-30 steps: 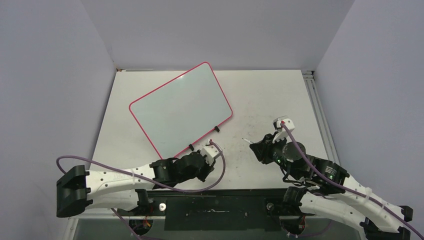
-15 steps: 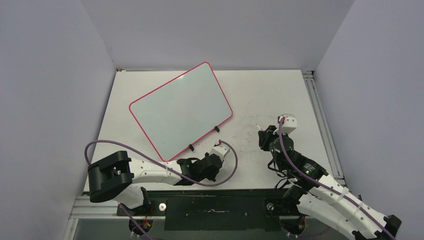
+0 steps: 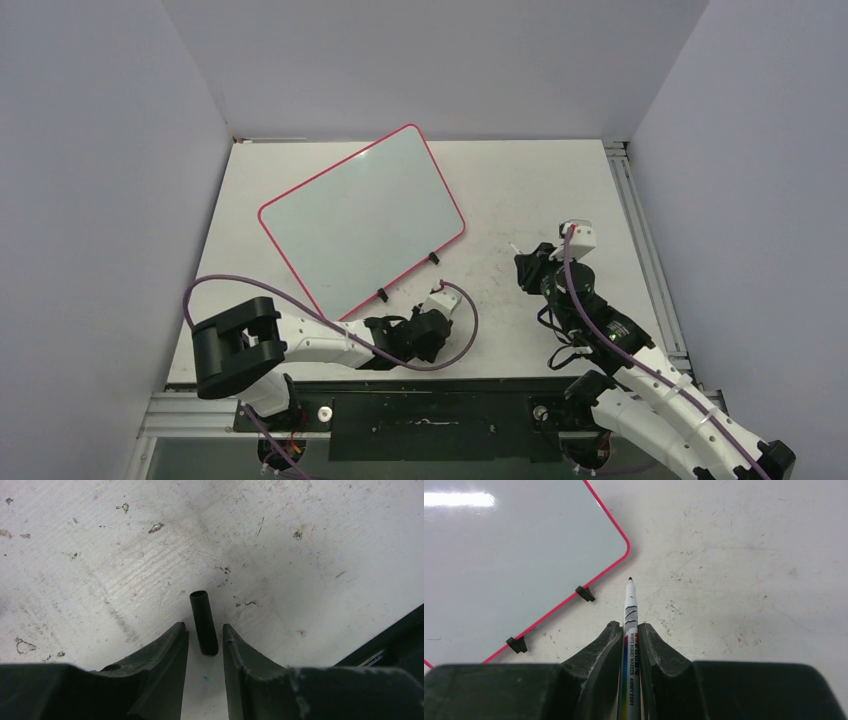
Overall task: Write a sentence on the whiteboard
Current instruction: Place the pen cap at the center of the board, then move the whiteboard stand to the center of the board.
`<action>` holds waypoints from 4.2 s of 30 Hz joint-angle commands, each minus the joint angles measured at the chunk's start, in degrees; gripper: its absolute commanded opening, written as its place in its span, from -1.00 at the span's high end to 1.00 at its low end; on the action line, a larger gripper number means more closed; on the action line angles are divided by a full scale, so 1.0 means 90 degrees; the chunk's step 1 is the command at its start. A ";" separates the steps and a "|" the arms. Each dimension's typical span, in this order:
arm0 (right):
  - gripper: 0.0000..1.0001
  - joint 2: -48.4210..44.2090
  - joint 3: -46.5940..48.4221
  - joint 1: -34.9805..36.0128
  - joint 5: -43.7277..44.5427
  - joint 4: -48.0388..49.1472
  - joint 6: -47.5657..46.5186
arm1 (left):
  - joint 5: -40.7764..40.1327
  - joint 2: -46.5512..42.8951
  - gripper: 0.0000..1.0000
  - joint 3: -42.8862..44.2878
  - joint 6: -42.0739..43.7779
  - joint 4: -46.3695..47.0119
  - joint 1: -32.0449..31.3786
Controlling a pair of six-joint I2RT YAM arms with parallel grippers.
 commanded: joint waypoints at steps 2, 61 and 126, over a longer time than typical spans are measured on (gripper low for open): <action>0.89 -0.0096 -0.0023 -0.0054 -0.0107 0.0234 -0.0024 | -0.0096 0.0041 0.28 0.0278 -0.0093 0.0125 -0.0031; 0.89 0.0143 0.0207 -0.0056 -0.1296 0.0489 0.0059 | -0.2154 -0.0050 0.07 0.0217 -0.2918 -0.1205 0.1995; 0.89 0.0124 0.0260 -0.0055 -0.1442 0.0271 0.0095 | -0.2301 0.0725 1.00 0.0639 -0.3178 -0.0999 0.0237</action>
